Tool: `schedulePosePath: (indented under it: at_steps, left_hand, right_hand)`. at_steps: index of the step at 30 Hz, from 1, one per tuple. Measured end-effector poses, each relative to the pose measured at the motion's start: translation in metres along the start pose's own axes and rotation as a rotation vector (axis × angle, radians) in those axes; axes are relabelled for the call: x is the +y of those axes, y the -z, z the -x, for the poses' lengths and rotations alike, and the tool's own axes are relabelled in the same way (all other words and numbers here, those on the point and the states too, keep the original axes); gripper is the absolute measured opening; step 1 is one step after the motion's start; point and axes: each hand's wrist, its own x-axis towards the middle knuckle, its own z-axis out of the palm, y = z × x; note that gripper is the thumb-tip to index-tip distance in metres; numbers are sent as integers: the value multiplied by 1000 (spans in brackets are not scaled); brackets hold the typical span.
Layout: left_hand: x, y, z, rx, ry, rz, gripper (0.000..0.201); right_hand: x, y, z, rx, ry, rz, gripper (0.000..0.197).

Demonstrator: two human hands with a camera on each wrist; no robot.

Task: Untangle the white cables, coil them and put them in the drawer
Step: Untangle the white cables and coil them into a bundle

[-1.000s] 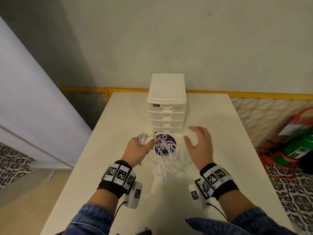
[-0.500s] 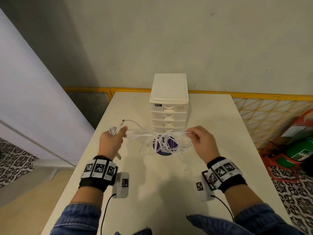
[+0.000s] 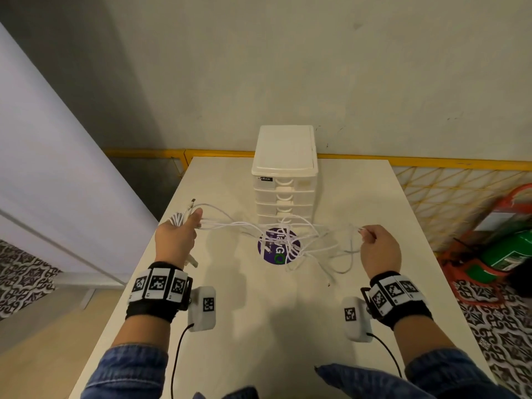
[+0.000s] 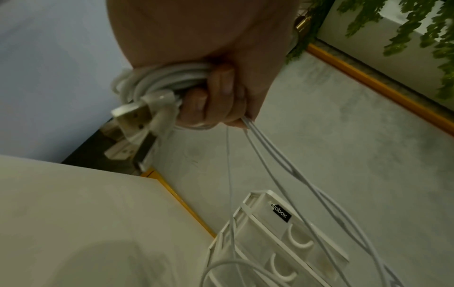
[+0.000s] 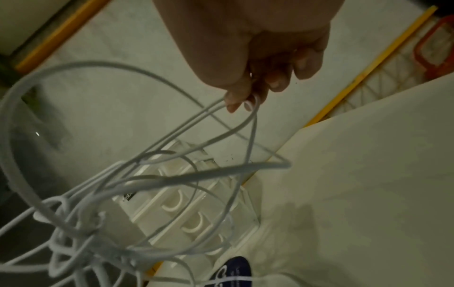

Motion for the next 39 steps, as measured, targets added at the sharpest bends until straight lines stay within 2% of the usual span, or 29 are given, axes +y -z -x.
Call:
schedulePosePath:
  at_steps: [3, 5, 7, 8, 10, 11, 12, 13, 14, 17, 18, 19, 20, 22, 24, 25, 27, 29, 31, 33, 34, 36, 37, 39]
  left_hand:
    - [-4, -2, 0, -20, 21, 3, 40]
    - [-6, -7, 5, -90, -4, -21, 37]
    - [-9, -12, 10, -156, -38, -48, 35]
    - [-10, -15, 12, -180, -44, -54, 36]
    - [-12, -19, 13, -237, -36, -62, 40]
    - [-12, -22, 14, -275, -34, -88, 42]
    - [-12, -25, 16, -318, -35, -125, 44]
    - [-12, -28, 19, -361, -40, -160, 44]
    - [-11, -32, 22, -393, -46, -184, 43]
    - [-6, -44, 31, -404, -83, -192, 43]
    - [-4, -46, 32, -394, -110, -200, 42]
    - [-1, -46, 33, -384, -140, -220, 41]
    - [2, -44, 33, -371, -171, -244, 40]
    - [7, -34, 30, -331, -212, -283, 41]
    - [8, -24, 26, -306, -231, -347, 44]
    - [7, -20, 25, -310, -237, -386, 45]
    - [4, -15, 25, -344, -227, -448, 47]
    - [1, -13, 25, -438, -185, -469, 48]
    - [2, -14, 28, -585, -157, -483, 43]
    - [4, -19, 34, -713, -148, -495, 38]
    - [6, -21, 37, -755, -152, -486, 35]
    - [9, -26, 41, -788, -170, -418, 32]
    - [10, -27, 43, -788, -184, -375, 33]
    - [12, -32, 47, -802, -208, -313, 35]
  right_hand:
    - [9, -4, 2, -170, -83, 93, 23]
    - [13, -8, 2, -320, -175, 162, 24]
    - [14, -8, 2, -341, -220, 133, 39]
    - [12, -7, 2, -284, -197, 77, 48]
    - [1, -6, 6, -101, -25, -22, 56]
    - [-7, -6, 9, -49, 93, -60, 53]
    - [-16, -7, 13, -61, 217, -102, 46]
    - [-27, -9, 19, -146, 320, -152, 37]
    - [-38, -11, 28, -300, 378, -186, 34]
    - [-63, -24, 59, -895, 370, -145, 68]
    - [-67, -31, 71, -1015, 394, -86, 79]
    - [-65, -37, 80, -1068, 427, -26, 83]
    - [-58, -44, 84, -1064, 442, 34, 79]
    - [-48, -47, 80, -993, 449, 163, 52]
    - [-37, -46, 65, -882, 435, 278, 24]
    - [-32, -42, 55, -801, 407, 271, 20]
    - [-32, -30, 35, -611, 380, 135, 29]
    - [-34, -17, 18, -462, 437, 32, 41]
    - [-35, -8, 8, -363, 495, 4, 43]
    - [-34, -4, 2, -296, 493, 74, 50]
    - [-34, -4, 1, -305, 480, 155, 58]
    - [-36, -3, 6, -454, 457, 305, 75]
    - [-40, -3, 12, -547, 463, 299, 84]
    - [-52, -7, 26, -680, 522, 110, 93]
